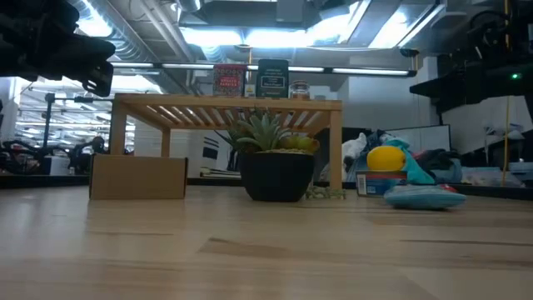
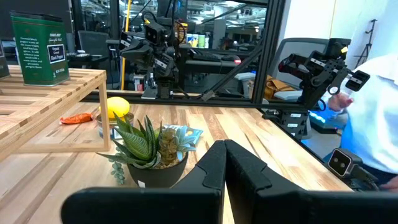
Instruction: Shelf spices
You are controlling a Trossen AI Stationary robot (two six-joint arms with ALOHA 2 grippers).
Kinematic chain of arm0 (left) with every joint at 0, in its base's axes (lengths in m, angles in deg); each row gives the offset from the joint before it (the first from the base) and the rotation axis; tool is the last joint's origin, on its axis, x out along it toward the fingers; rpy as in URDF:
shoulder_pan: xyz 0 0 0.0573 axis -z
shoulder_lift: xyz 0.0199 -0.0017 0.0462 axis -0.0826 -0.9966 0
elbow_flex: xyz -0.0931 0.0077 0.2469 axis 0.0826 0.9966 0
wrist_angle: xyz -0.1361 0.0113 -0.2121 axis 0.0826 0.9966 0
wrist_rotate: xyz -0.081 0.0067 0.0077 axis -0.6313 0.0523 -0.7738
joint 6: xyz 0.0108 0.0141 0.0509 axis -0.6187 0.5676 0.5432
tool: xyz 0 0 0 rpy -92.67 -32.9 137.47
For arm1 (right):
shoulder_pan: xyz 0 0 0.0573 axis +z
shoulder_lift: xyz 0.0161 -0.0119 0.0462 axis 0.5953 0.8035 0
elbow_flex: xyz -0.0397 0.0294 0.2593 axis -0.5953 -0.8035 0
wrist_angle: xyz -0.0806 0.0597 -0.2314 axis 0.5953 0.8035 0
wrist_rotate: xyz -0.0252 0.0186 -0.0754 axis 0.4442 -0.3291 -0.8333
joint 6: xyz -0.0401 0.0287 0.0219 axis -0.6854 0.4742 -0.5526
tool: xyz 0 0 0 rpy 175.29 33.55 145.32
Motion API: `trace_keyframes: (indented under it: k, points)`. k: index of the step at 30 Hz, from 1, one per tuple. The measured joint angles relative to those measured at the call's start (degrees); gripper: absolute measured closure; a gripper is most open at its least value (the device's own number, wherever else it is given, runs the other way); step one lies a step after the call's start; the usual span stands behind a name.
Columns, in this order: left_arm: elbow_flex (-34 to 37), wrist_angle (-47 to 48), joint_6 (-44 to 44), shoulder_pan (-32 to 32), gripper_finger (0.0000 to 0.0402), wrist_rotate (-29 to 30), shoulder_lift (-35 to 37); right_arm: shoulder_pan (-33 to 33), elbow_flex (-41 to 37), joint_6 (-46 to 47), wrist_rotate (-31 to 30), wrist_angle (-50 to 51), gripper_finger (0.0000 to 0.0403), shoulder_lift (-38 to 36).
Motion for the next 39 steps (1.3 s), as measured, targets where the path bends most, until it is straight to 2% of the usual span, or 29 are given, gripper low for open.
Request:
trace_keyframes:
  k: [13,18,21,24,31,34,39]
  points:
    - [0.0,0.0,0.0,0.0,0.0402,0.0,0.0,0.0,0.0,0.0,0.4,-0.2,0.0374,0.0]
    - [0.0,0.0,0.0,0.0,0.0402,0.0,0.0,0.0,0.0,7.1,6.3,-2.3,0.0374,0.0]
    - [0.0,0.0,0.0,0.0,0.0402,0.0,0.0,0.0,0.0,14.3,12.9,-1.8,0.0374,0.0]
    - [0.0,0.0,0.0,0.0,0.0402,0.0,0.0,0.0,0.0,16.4,17.4,-0.8,0.0375,0.0]
    - [0.0,0.0,0.0,0.0,0.0402,0.0,0.0,0.0,0.0,16.8,14.5,1.0,0.0375,0.0]
    - [0.0,0.0,0.0,0.0,0.0402,0.0,0.0,0.0,0.0,16.3,16.3,0.8,0.0374,0.0]
    - [0.0,0.0,0.0,0.0,0.0402,0.0,0.0,0.0,0.0,15.0,16.7,-7.2,0.037,0.2]
